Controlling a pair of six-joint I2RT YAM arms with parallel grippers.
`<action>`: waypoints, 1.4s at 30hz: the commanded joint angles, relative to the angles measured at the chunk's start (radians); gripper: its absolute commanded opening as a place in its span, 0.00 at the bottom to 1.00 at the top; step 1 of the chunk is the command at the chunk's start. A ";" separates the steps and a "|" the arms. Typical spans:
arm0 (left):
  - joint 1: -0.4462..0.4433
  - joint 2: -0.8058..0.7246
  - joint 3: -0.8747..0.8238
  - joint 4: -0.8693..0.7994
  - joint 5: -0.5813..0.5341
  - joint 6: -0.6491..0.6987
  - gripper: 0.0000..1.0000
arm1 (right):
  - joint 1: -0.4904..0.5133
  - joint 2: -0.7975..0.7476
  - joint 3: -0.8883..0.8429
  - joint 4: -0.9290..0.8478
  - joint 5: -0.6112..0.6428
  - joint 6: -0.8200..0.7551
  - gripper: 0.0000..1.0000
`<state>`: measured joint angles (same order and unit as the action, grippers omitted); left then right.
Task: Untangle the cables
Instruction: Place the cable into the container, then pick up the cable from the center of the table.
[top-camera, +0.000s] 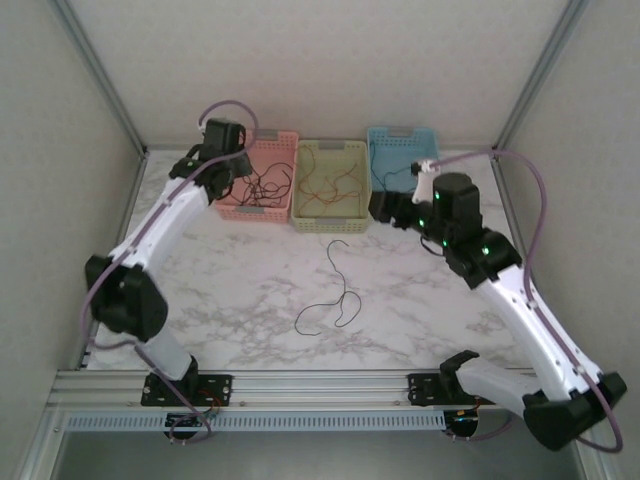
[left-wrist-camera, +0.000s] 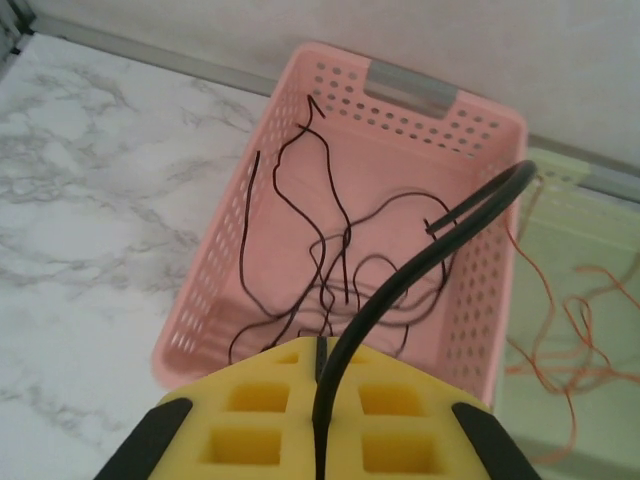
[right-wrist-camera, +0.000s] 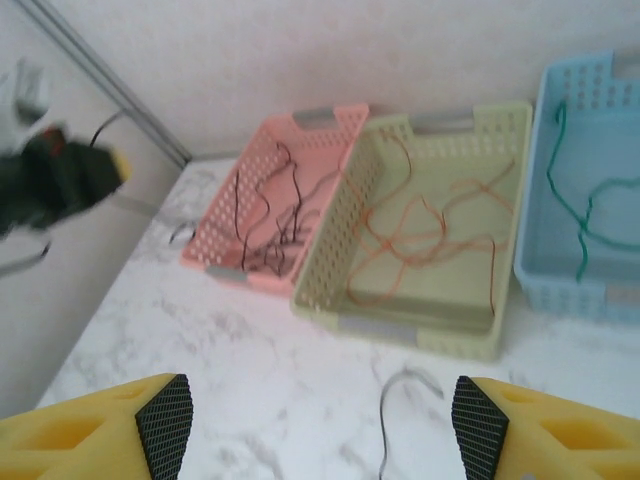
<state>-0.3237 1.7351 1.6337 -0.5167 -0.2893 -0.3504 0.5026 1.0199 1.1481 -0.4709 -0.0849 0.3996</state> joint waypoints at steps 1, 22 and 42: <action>0.025 0.109 0.139 0.046 0.009 -0.030 0.02 | 0.006 -0.106 -0.109 -0.120 -0.066 -0.010 0.72; 0.018 -0.206 0.087 -0.102 0.161 0.006 0.88 | 0.200 0.000 -0.408 -0.070 -0.118 0.163 0.66; -0.010 -1.127 -0.587 -0.357 0.354 -0.045 0.85 | 0.438 0.576 -0.311 0.136 -0.013 0.473 0.18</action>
<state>-0.3363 0.6235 1.0855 -0.8406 0.0010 -0.3717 0.9268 1.5684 0.8082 -0.3500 -0.1410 0.8059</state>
